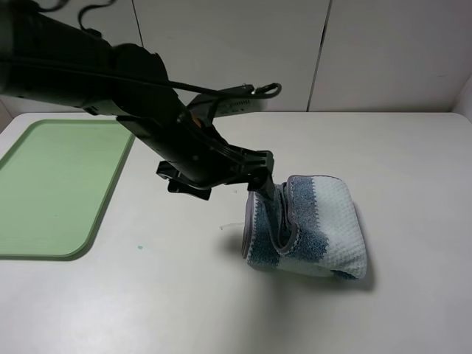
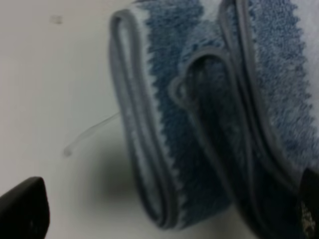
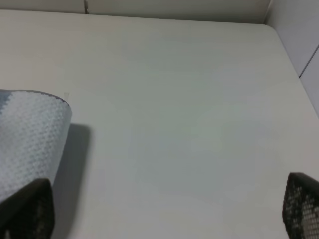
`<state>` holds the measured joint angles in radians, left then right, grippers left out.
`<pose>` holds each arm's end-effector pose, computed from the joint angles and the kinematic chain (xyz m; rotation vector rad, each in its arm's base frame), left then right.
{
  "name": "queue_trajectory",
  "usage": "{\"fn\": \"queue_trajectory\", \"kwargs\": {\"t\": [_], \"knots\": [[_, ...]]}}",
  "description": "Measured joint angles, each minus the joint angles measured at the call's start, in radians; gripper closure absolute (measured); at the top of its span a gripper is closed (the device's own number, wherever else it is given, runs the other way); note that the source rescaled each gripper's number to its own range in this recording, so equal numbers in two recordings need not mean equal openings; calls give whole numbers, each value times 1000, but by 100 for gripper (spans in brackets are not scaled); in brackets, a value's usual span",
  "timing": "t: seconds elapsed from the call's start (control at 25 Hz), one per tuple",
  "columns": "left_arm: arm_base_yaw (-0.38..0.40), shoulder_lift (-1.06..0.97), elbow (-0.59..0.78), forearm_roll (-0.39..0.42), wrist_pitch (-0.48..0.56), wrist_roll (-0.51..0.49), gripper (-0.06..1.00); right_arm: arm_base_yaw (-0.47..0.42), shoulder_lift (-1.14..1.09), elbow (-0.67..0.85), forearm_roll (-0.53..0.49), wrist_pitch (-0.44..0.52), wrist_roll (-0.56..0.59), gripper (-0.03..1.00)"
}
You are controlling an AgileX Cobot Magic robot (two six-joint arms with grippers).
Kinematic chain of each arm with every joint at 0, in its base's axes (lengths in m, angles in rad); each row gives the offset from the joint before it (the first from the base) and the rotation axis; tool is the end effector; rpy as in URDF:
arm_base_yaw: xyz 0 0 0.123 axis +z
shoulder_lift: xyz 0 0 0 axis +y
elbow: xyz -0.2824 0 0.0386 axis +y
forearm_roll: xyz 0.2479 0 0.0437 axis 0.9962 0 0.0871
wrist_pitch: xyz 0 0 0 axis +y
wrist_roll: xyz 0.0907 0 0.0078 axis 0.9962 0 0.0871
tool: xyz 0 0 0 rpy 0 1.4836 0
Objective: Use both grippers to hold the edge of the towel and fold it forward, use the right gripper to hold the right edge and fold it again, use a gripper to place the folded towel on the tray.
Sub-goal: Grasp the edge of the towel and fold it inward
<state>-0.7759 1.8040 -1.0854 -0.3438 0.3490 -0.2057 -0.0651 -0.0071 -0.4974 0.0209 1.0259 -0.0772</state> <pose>0.2566 -0.2665 0.1843 0.3733 2.6300 -0.6295 -0.0041 0.0019 0.2793 -0.0127 2.0054 -0.0662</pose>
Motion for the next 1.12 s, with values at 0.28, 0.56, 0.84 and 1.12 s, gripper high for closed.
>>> {"fn": "queue_trajectory", "kwargs": {"t": [0.28,0.56,0.84,1.12], "knots": [[-58,143,-99,-3,-22,-72,-6,0,0,0,0,0,0,-3],[-62,253,-200,-3,-18,-87,-6,0,0,0,0,0,0,-3],[-62,292,-242,14,78,-105,-6,0,0,0,0,0,2,-3],[-62,294,-243,154,105,-214,-6,0,0,0,-1,0,2,-3]]}}
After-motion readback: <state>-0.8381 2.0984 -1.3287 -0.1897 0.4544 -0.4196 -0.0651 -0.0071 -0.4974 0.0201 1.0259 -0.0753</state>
